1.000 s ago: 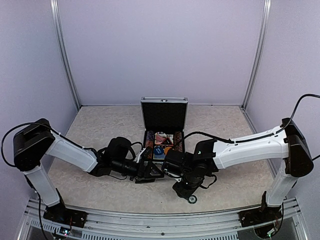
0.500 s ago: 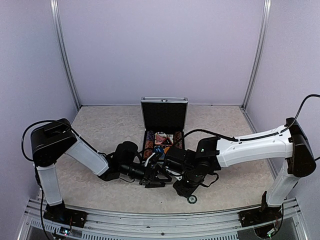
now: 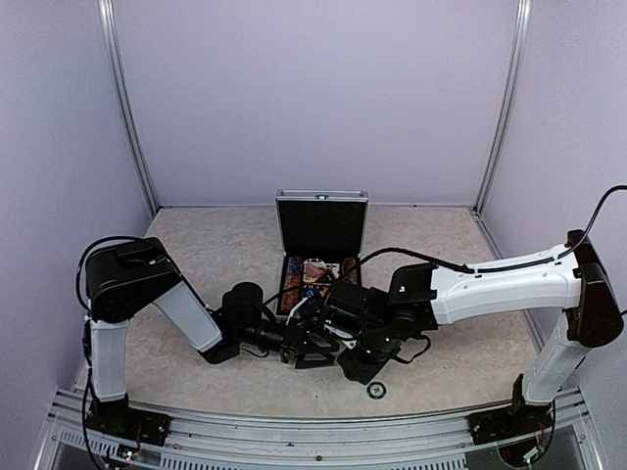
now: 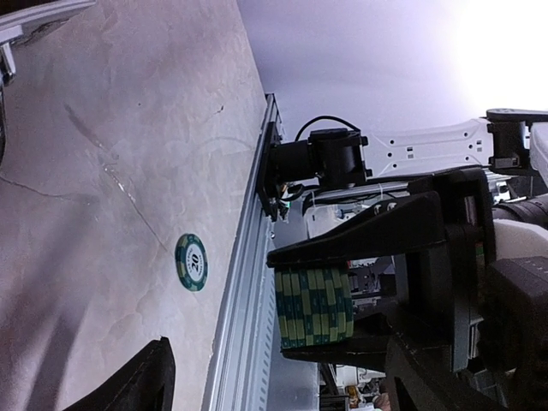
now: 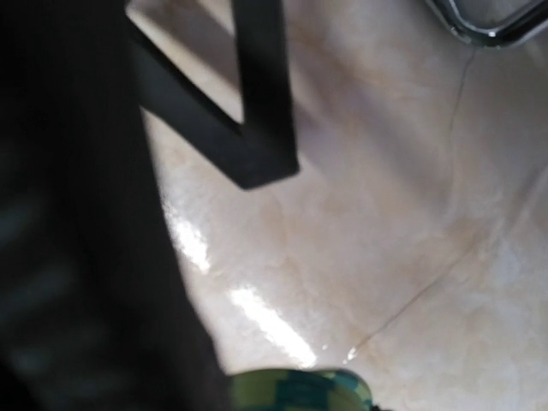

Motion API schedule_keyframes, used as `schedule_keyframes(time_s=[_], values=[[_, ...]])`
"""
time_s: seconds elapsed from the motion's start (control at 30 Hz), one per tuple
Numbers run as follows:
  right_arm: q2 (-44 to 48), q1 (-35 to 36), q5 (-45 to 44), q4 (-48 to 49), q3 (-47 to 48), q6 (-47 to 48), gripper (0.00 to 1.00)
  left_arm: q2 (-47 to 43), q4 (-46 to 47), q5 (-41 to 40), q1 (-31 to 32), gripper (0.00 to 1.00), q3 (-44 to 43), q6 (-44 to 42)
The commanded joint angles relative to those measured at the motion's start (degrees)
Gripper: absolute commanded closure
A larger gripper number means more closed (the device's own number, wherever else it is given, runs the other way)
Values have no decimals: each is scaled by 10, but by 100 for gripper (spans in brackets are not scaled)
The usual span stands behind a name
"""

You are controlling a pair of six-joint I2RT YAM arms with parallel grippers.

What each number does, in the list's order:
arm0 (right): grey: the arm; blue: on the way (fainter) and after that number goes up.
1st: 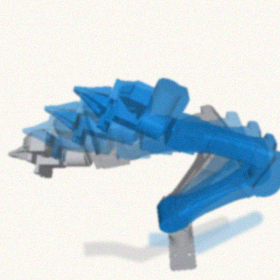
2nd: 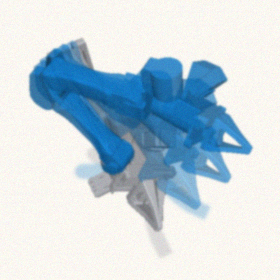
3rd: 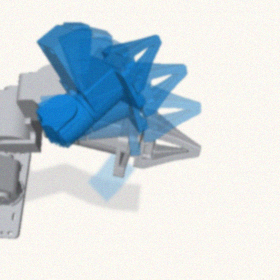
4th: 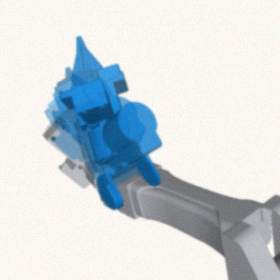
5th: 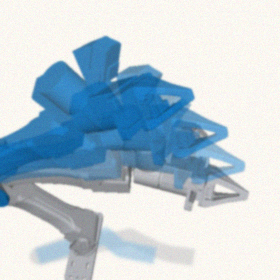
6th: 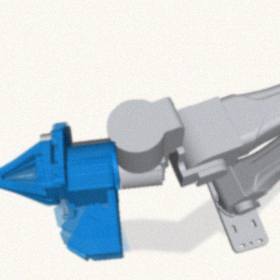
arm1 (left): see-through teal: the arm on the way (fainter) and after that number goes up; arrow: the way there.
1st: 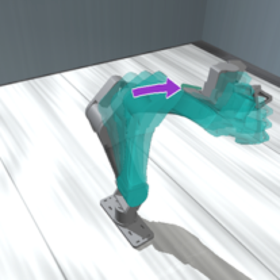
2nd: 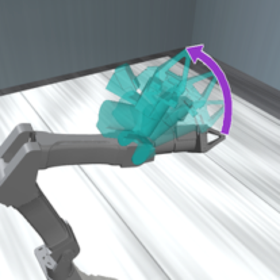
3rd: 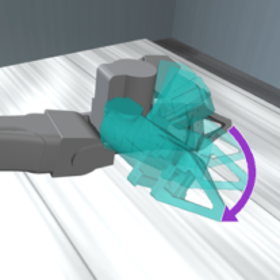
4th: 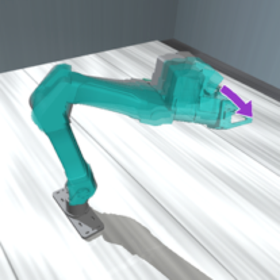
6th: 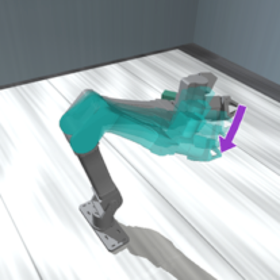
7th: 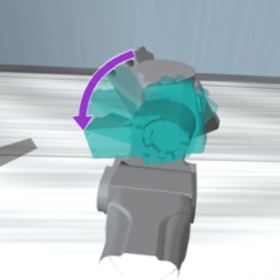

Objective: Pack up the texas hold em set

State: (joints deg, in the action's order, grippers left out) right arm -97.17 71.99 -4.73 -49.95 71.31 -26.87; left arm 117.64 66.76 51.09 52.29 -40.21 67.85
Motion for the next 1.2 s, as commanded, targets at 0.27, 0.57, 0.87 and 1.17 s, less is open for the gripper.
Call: schedule_keyframes(time_s=[0.27,0.57,0.87,1.17], values=[[14,10,13,18,18,16,100,82,211,21,6,19,-26,117],[19,10,10,22,12,17,100,117,250,11,-1,20,-18,160],[20,10,9,29,9,19,100,110,225,16,3,20,-28,142],[17,10,12,32,12,26,100,110,204,23,9,25,-37,128]])
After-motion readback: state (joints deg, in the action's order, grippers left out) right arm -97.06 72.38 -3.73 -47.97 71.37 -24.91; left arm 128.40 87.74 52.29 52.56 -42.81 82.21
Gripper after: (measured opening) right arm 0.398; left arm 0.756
